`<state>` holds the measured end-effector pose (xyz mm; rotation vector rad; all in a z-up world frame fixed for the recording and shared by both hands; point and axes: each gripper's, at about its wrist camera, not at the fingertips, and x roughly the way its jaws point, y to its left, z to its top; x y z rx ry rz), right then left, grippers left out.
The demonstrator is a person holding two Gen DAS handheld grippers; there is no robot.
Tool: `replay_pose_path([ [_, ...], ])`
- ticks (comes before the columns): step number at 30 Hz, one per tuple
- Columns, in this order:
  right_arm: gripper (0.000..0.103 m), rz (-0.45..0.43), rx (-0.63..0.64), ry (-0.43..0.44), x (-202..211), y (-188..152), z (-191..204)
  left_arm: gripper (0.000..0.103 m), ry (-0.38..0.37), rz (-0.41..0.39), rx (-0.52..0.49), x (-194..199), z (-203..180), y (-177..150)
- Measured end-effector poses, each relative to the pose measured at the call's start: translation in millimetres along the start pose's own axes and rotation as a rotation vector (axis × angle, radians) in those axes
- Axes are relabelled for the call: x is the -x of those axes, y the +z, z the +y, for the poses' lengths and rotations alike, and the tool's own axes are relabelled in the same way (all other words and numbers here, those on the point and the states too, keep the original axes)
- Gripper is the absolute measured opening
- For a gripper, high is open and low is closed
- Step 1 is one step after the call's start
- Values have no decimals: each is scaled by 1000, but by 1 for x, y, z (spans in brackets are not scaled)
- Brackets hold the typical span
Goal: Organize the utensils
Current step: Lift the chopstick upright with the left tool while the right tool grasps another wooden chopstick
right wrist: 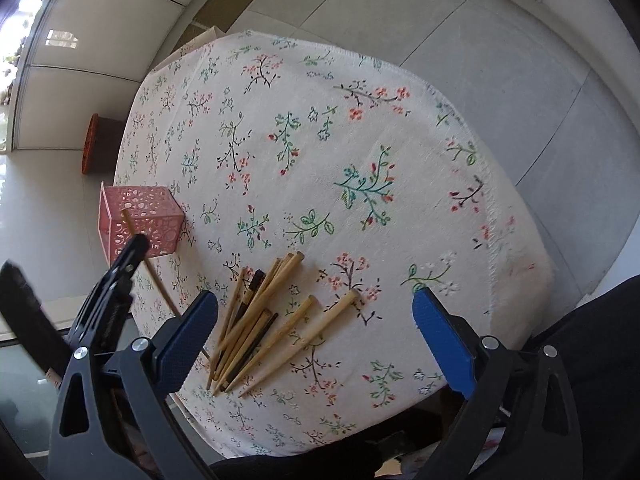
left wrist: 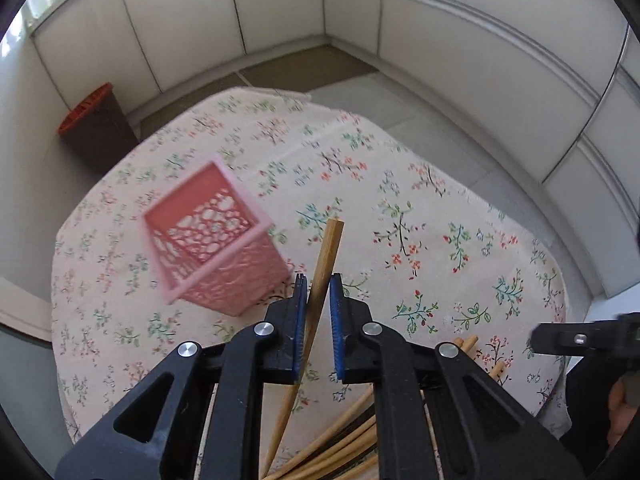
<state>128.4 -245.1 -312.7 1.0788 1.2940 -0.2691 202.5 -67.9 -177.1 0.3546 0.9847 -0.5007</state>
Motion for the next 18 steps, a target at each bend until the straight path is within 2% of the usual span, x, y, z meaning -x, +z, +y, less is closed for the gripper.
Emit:
replay_pose_path([
  [2, 81, 45, -45, 1, -14, -1, 2, 9, 12, -69, 43, 35, 11, -4],
  [5, 67, 90, -88, -16, -35, -3, 4, 6, 31, -166, 97, 64, 21, -9],
  [9, 56, 57, -81, -57, -46, -3, 15, 6, 38, -277, 156, 104, 34, -23],
  [11, 43, 50, -72, -63, -48, -2, 22, 6, 22, -314, 178, 121, 43, -27],
  [13, 36, 54, -89, -61, -48, -3, 24, 6, 15, -344, 187, 131, 45, -29],
  [16, 36, 54, -97, -46, -35, -6, 19, 6, 2, -373, 191, 142, 47, -32],
  [18, 36, 58, -117, -68, -27, -12, 6, 6, -7, -386, 190, 146, 48, -35],
])
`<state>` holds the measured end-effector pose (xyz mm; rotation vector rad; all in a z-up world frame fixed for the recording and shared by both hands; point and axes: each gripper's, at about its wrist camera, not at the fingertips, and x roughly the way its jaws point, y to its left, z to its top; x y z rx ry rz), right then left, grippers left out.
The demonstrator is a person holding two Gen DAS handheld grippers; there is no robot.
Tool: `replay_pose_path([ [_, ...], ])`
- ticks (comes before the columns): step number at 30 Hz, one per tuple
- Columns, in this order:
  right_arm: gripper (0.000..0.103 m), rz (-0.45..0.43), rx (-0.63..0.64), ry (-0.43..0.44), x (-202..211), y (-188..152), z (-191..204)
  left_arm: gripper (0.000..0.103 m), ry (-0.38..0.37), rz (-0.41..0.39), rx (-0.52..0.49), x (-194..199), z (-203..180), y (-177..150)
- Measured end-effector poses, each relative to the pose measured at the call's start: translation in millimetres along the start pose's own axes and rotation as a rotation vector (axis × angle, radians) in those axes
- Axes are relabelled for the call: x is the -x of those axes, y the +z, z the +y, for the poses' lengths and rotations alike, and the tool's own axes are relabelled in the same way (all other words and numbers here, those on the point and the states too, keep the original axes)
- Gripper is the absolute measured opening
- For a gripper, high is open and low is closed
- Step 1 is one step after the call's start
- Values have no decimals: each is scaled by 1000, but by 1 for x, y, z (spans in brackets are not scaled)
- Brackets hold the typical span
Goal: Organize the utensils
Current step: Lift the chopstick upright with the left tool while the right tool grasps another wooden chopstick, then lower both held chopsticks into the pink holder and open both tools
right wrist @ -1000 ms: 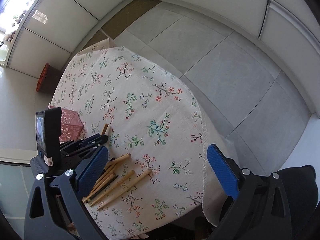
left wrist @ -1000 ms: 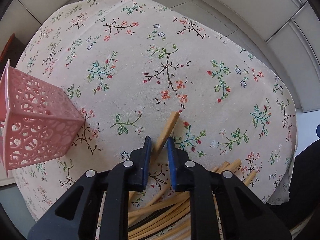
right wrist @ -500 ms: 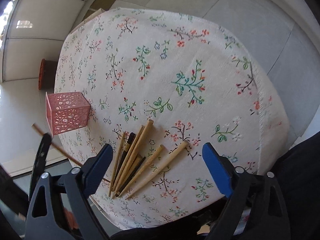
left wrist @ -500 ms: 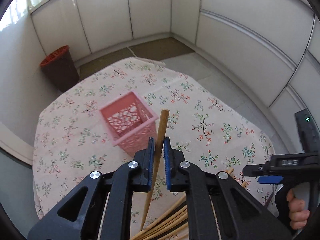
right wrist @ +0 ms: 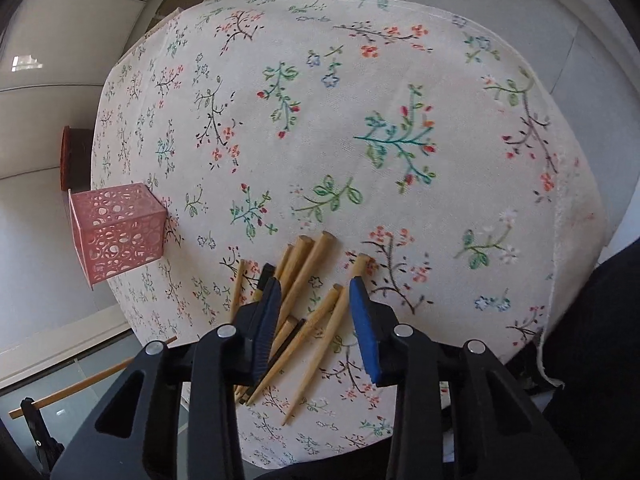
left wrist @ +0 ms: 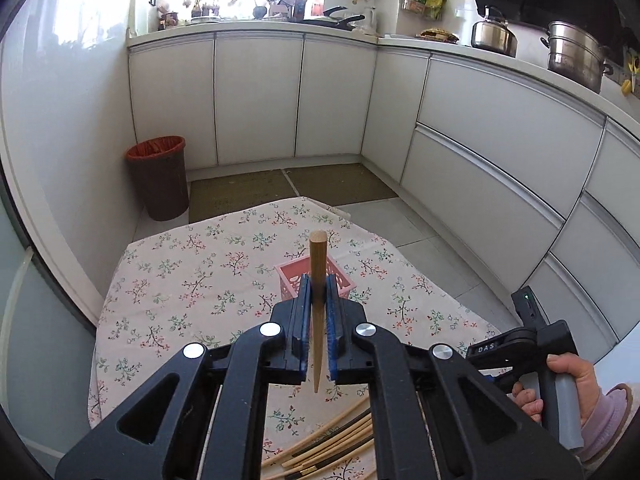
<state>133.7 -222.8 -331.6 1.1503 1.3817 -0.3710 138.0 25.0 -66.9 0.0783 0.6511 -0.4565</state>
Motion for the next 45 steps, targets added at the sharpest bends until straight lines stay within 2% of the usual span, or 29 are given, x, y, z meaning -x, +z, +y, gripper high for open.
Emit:
replay_pose_path([
  [3, 36, 14, -41, -48, -5, -6, -9, 6, -30, -20, 9, 7, 1, -1],
  [6, 34, -28, -37, -87, -11, -7, -6, 6, -52, -40, 9, 12, 0, -1],
  [11, 21, -81, -59, -141, -19, -4, 4, 6, -62, -56, 30, 20, 10, -1],
  [13, 16, -67, -62, -140, -26, -2, 11, 6, -61, -63, 38, 24, 14, -1],
  [16, 10, -89, -58, -170, -28, -2, 19, 6, -48, -71, 46, 28, 15, 0],
  [18, 8, -86, -62, -145, -30, -2, 19, 6, -38, -71, 52, 31, 16, 1],
  [21, 8, -71, -80, -60, -23, 1, 8, 6, -30, -77, 70, 36, 16, 2],
  [24, 8, -73, -34, 11, -2, -2, 1, 6, -28, -80, 91, 40, 17, 4],
  [28, 8, -143, 113, 56, 40, -21, 7, 6, -25, -84, 122, 44, 16, 8],
  [34, 8, -338, 337, 157, 123, -58, 39, 6, 6, -94, 150, 49, 10, 20],
  [38, 8, -460, 427, 233, 176, -66, 65, 6, 24, -109, 157, 50, 5, 32],
  [42, 8, -577, 500, 265, 216, -68, 90, 6, 46, -116, 162, 42, 1, 48],
  [45, 8, -620, 539, 302, 237, -64, 111, 6, 78, -135, 168, 33, 0, 62],
])
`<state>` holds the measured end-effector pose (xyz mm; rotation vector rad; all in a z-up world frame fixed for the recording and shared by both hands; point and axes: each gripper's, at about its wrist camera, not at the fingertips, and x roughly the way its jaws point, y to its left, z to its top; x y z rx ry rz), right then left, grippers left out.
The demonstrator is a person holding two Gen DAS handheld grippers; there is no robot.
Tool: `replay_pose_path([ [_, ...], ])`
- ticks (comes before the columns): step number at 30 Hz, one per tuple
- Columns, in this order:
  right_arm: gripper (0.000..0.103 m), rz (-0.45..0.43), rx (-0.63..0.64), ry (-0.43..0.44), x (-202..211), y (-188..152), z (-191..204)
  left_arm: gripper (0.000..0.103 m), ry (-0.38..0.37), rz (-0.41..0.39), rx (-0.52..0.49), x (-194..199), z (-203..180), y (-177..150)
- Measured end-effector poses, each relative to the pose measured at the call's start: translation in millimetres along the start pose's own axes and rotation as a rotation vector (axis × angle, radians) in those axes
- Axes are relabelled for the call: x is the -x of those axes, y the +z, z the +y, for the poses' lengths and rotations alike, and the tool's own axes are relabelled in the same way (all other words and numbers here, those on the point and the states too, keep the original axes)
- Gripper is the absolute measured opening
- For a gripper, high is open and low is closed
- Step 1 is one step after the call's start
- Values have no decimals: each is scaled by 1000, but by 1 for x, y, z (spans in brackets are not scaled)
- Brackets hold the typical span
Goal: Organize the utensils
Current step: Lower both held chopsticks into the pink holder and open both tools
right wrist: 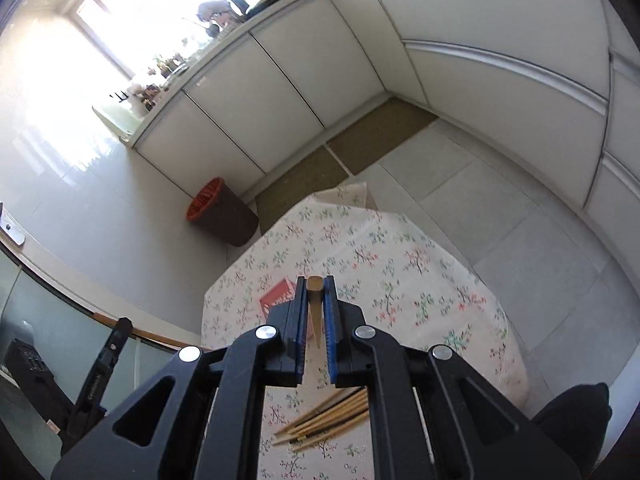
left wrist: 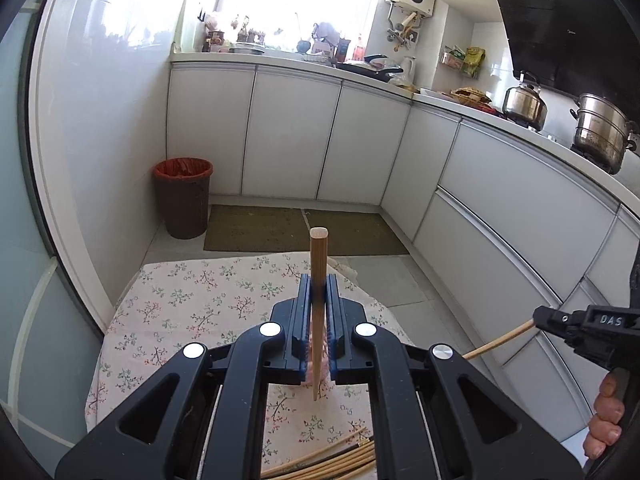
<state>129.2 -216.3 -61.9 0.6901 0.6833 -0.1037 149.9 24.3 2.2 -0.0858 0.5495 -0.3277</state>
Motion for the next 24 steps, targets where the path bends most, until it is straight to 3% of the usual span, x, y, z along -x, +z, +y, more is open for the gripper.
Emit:
replay_pose_path([
  [11, 8, -64, 141, 49, -41, 44, 56, 6, 71, -38, 73, -57, 10, 22],
  [17, 8, -37, 199, 45, -73, 38, 76, 7, 64, 64, 84, -102, 21, 2],
  [20, 8, -13, 215, 35, -91, 35, 79, 23, 53, 81, 104, -107, 29, -3],
  [24, 8, 20, 239, 10, -111, 30, 80, 36, 38, 5, 161, -80, 44, 7],
])
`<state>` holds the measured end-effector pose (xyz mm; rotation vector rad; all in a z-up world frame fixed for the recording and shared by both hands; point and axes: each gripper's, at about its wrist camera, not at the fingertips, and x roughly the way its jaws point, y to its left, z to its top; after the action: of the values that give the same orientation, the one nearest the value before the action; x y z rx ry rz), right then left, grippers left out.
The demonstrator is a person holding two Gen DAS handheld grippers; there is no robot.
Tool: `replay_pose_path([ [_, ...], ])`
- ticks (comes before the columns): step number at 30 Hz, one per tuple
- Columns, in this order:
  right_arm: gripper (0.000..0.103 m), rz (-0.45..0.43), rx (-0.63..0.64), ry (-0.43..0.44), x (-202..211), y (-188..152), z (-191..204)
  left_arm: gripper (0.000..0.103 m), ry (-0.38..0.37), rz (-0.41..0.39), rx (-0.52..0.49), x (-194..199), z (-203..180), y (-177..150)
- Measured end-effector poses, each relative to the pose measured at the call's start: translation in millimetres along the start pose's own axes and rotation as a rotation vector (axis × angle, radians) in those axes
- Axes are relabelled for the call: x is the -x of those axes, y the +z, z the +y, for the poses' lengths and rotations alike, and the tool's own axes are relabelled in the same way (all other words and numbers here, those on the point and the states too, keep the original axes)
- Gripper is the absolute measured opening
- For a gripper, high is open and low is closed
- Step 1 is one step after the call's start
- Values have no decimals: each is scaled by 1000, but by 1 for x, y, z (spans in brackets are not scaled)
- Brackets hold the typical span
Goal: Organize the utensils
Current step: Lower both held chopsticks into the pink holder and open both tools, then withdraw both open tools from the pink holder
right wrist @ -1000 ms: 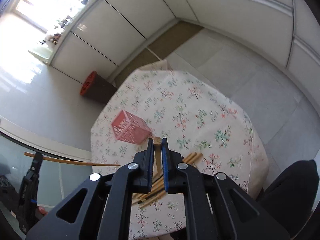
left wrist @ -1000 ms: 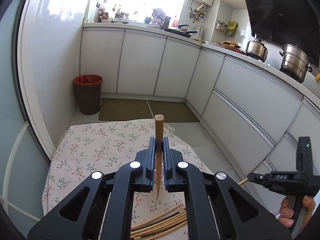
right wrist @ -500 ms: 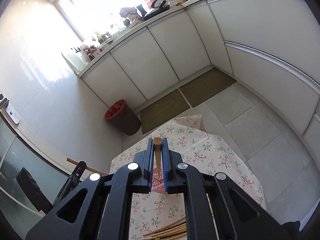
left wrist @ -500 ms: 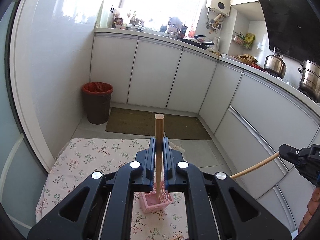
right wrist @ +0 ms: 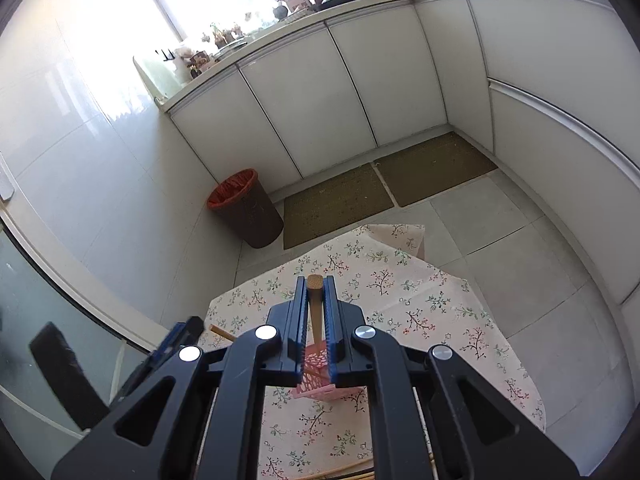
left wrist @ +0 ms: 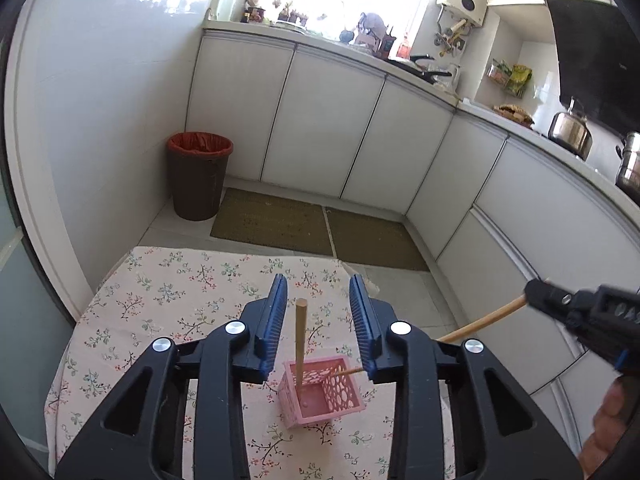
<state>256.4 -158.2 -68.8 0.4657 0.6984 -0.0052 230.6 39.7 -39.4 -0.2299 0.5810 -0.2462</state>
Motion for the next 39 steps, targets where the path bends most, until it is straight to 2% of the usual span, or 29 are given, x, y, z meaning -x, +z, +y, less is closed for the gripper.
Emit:
replay_pose_path([
  [3, 8, 19, 21, -13, -10, -4, 5, 43, -19, -68, 51, 25, 9, 10],
  [5, 8, 27, 44, -22, -17, -6, 10, 43, -13, -90, 63, 37, 13, 14],
  [8, 8, 45, 81, -39, -30, -10, 17, 44, 20, -95, 59, 42, 14, 17],
  [13, 11, 72, 114, -50, -55, -22, 25, 55, 69, -71, 65, 40, 19, 13],
  [18, 12, 49, 107, -65, -52, -27, 25, 59, 107, -59, 59, 42, 25, 10],
  [22, 27, 1, 119, -91, -39, -28, 29, 60, 120, -48, 40, 46, 24, 8],
  [23, 29, -12, 123, -98, -34, -28, 30, 64, 123, -48, 33, 47, 23, 7],
  [25, 34, -36, 138, -117, -26, -30, 32, 69, 135, -53, 15, 50, 20, 5],
  [30, 45, -83, 147, -163, -6, -37, 32, 71, 142, -50, -28, 56, 11, -1],
  [39, 79, -167, 158, -258, 26, -56, 28, 88, 159, -42, -72, 64, 2, -15],
])
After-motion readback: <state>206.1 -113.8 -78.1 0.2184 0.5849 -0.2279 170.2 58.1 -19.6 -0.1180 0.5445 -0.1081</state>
